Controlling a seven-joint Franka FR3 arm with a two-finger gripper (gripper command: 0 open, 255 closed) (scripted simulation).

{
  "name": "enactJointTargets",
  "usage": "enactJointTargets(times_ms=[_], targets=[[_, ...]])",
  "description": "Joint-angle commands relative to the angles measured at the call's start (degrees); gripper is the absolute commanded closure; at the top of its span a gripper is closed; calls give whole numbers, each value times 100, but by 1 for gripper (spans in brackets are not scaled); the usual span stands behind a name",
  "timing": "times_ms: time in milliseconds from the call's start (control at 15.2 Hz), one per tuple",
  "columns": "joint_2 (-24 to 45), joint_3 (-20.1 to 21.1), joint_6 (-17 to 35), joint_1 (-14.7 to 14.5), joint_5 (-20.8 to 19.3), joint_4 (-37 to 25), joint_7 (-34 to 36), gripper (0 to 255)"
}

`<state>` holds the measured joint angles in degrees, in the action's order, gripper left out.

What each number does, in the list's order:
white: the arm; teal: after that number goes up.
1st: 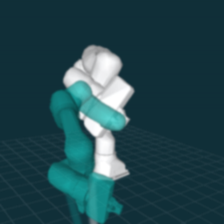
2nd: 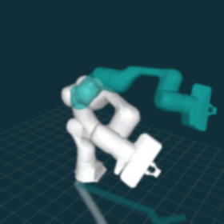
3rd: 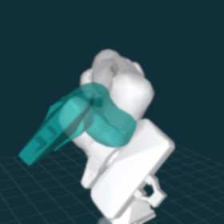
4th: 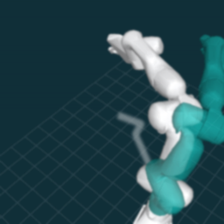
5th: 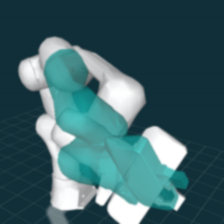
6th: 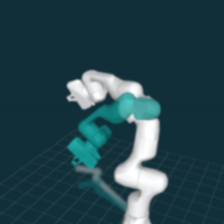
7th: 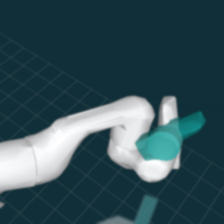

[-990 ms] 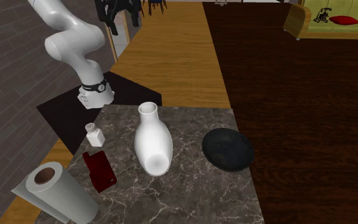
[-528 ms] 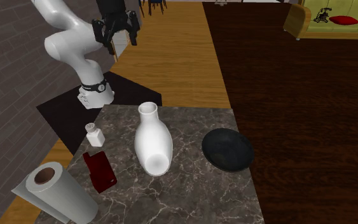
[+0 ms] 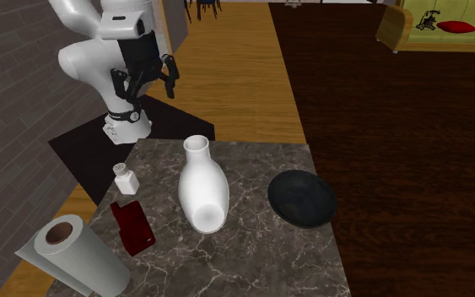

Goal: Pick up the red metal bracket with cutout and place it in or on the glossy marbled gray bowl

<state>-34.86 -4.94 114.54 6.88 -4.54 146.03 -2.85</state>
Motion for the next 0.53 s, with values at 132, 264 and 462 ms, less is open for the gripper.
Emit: enactJointTargets(times_ms=[132, 264, 462], targets=[[582, -226, 677, 225, -250, 61, -111, 0], [906, -342, 1003, 335, -363, 46, -164, 0], [1424, -516, 1478, 490, -513, -28, -238, 0]])
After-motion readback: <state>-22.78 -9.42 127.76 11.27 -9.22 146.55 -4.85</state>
